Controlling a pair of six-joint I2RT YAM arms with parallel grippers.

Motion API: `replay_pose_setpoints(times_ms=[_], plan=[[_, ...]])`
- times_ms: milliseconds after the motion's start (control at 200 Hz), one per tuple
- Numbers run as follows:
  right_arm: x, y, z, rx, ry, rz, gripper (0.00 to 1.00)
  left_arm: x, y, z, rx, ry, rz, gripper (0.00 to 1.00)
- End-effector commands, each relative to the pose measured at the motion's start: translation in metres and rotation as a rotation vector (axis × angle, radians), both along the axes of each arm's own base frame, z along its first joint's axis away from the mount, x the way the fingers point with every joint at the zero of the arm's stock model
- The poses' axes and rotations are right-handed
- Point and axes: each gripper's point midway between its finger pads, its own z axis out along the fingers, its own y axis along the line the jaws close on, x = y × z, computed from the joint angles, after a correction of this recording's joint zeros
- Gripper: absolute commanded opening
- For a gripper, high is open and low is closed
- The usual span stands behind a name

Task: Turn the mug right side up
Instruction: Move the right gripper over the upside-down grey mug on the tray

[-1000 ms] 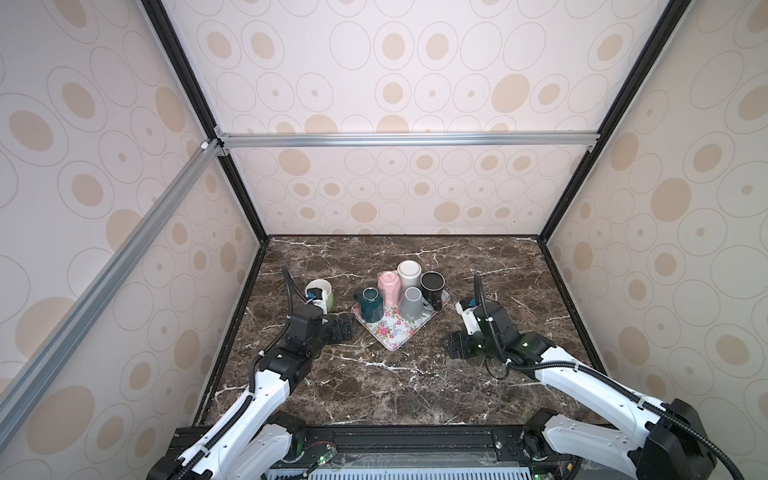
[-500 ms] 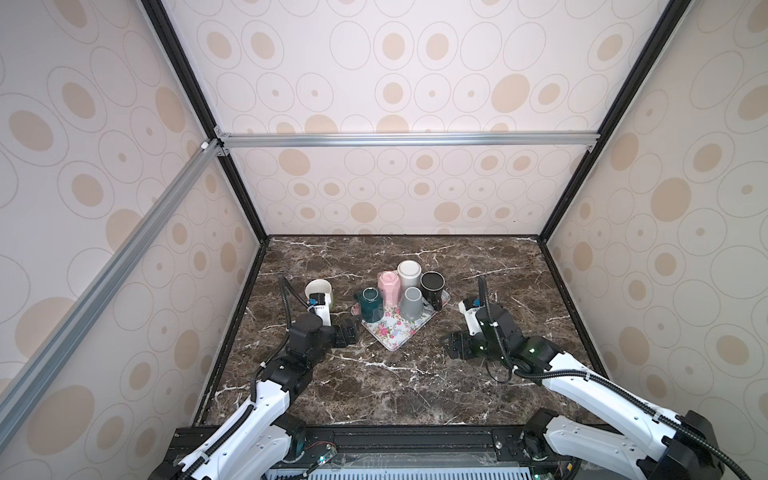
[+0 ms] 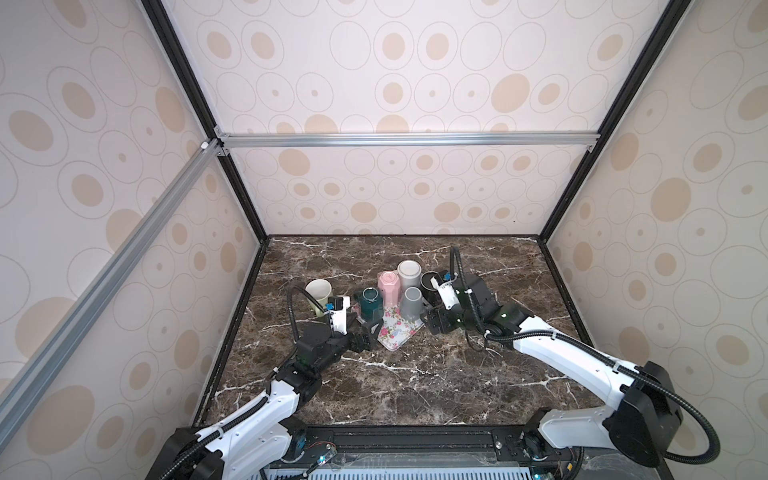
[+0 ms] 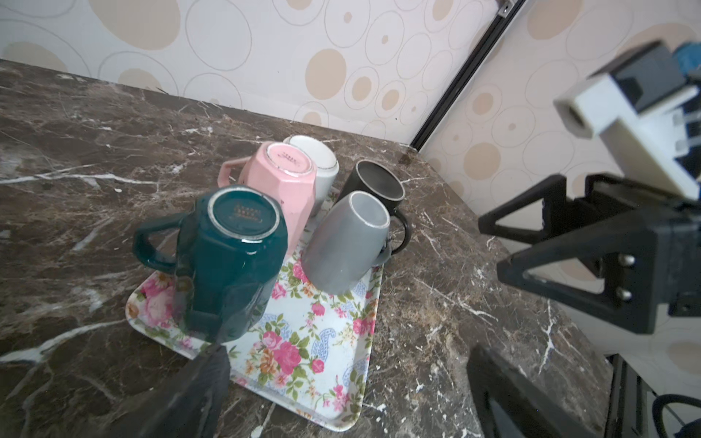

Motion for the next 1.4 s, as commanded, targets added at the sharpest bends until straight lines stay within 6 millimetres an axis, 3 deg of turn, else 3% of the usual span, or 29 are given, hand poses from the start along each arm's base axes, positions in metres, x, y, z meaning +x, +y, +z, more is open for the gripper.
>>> replay_pose_setpoints(times_ms=[0,165,510,1050,1395], plan=[[0.003,0.017,-0.002,-0.042,-0.058,0.135,0.84,-0.001,-0.004,0.025,-0.009,-0.133,-0.020,0.98],[0.010,0.026,-0.016,-0.064,-0.081,0.189,0.84,-0.004,0.006,0.023,-0.002,-0.164,0.027,0.98],[0.029,0.047,-0.028,-0.073,-0.129,0.259,0.85,-0.002,0.002,0.011,0.021,-0.136,0.017,0.98],[0.061,0.033,-0.040,-0.056,-0.053,0.137,0.85,0.000,0.005,0.009,0.036,-0.138,0.034,0.98],[0.059,0.029,-0.059,-0.058,0.000,0.112,0.85,-0.001,0.010,0.012,0.037,-0.151,0.058,0.98]])
